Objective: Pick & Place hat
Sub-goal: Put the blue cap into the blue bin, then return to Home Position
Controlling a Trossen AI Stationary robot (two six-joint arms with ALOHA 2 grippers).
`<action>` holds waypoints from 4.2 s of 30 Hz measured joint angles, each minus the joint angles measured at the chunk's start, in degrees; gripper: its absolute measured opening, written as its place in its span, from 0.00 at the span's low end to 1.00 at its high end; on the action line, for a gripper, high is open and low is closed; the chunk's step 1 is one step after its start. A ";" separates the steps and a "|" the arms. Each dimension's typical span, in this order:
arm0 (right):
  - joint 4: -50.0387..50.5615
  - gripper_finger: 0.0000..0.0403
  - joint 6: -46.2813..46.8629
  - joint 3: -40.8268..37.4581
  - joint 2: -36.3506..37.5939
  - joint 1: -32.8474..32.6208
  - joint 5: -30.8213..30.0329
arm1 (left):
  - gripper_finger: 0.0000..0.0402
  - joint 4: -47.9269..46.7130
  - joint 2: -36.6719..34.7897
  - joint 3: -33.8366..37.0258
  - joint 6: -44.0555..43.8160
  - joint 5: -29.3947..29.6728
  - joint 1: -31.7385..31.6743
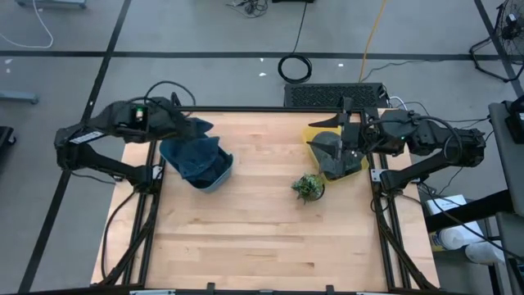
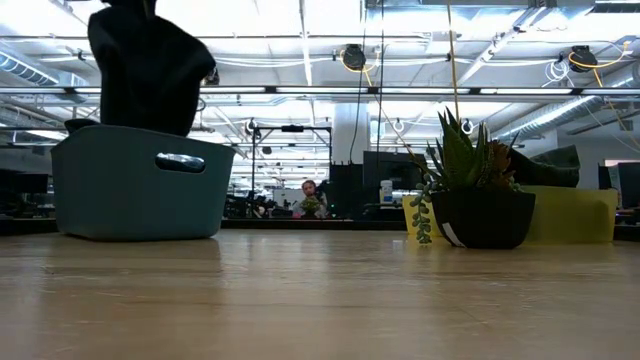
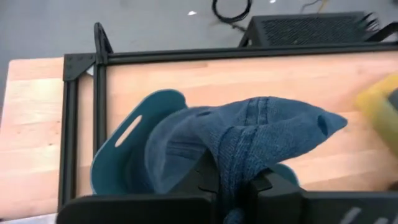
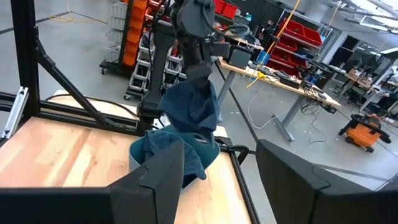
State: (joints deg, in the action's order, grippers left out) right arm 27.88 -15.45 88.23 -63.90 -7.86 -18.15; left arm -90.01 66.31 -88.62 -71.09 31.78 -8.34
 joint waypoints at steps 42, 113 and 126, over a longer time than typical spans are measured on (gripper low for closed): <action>6.67 0.47 0.70 0.00 0.00 0.02 -1.73 | 0.03 -0.05 -6.78 9.38 4.34 1.07 -7.67; 6.73 0.46 2.60 0.00 0.00 0.00 -1.22 | 0.39 24.36 17.36 29.92 -2.86 -16.91 3.71; 6.73 0.46 2.15 -0.02 0.00 0.00 -1.22 | 0.86 28.76 6.30 29.92 5.12 -17.34 3.69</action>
State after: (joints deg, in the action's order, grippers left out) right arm 34.61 -13.30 88.21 -63.90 -7.86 -19.38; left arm -61.25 72.61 -58.69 -65.97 14.44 -4.64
